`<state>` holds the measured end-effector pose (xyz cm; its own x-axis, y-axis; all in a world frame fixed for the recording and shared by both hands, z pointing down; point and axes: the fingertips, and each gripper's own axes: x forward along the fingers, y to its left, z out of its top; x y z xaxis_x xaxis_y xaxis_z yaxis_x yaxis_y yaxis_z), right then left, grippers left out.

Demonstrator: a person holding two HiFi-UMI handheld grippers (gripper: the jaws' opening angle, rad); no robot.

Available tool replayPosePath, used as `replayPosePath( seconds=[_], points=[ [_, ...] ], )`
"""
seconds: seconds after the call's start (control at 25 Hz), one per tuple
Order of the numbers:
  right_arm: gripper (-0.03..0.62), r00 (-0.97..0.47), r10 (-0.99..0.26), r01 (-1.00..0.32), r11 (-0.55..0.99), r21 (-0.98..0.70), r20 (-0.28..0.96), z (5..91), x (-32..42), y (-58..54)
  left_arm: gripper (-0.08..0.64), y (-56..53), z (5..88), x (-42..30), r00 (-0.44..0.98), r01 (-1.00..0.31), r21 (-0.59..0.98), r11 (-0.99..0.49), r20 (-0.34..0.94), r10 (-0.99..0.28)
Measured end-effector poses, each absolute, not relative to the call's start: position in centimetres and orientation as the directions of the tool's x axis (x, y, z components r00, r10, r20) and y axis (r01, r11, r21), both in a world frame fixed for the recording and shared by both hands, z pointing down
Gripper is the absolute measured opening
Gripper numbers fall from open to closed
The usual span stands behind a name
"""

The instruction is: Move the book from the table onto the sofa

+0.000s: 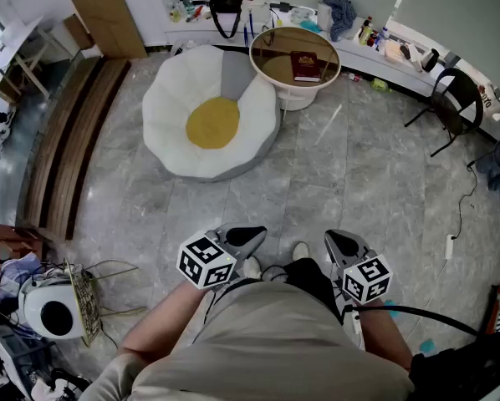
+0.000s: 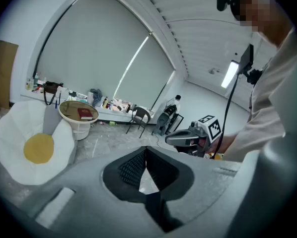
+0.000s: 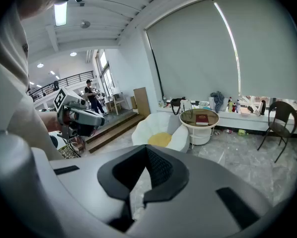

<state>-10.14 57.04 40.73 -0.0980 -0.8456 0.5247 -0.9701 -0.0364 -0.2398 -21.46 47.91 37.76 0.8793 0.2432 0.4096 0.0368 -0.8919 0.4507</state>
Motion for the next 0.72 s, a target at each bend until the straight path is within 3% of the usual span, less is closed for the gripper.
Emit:
replayPosePath(
  seconds=[0.36, 0.72],
  points=[
    [0.012, -0.136, -0.856, -0.964, -0.002, -0.266, 0.498, 41.2, -1.7, 55.8, 0.008, 47.8, 38.6, -12.2, 0.860, 0.030, 0.438, -0.899, 0.447, 0.247],
    [0.014, -0.227, -0.864, -0.949, 0.093, -0.301, 0.450, 41.8, 10.6, 52.6, 0.009, 45.0, 38.2, -0.3, 0.878, -0.057, 0.404, -0.913, 0.456, 0.147]
  ],
)
